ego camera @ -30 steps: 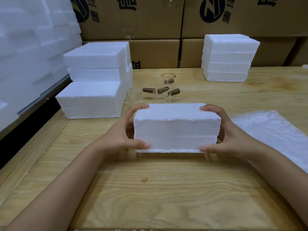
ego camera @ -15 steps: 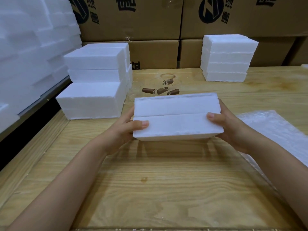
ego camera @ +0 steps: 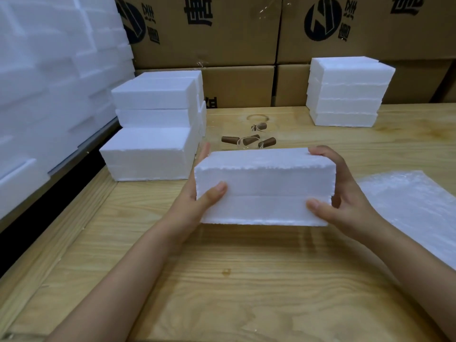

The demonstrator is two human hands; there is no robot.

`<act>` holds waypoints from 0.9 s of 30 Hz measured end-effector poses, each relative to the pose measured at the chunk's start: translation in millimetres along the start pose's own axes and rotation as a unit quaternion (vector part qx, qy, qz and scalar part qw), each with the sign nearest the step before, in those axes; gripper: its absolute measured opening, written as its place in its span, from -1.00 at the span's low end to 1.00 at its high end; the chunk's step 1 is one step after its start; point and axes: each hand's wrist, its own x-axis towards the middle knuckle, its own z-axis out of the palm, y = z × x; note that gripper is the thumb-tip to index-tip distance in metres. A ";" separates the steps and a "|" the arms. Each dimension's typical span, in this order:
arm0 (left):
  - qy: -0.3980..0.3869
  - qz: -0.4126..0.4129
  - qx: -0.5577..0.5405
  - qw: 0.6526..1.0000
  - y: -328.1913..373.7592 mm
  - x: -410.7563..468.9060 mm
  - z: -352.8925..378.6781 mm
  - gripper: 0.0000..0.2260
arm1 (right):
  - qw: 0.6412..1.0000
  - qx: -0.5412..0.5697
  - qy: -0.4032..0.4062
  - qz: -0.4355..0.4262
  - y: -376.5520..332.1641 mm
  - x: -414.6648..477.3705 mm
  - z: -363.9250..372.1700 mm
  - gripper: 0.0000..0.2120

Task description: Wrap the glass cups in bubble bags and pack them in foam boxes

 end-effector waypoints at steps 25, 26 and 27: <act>0.414 0.064 0.094 0.903 30.8 78.1 -177.1 -0.66 | 0.996 0.027 -0.078 0.019 8.6 185.9 157.0 -0.12; 0.409 0.064 0.098 0.905 29.8 81.1 -180.0 -0.66 | 0.997 0.023 -0.076 0.024 9.0 188.0 158.3 -0.12; 0.400 0.067 0.100 0.909 27.7 84.4 -183.1 -0.64 | 0.997 0.023 -0.073 0.027 9.4 189.9 159.4 -0.12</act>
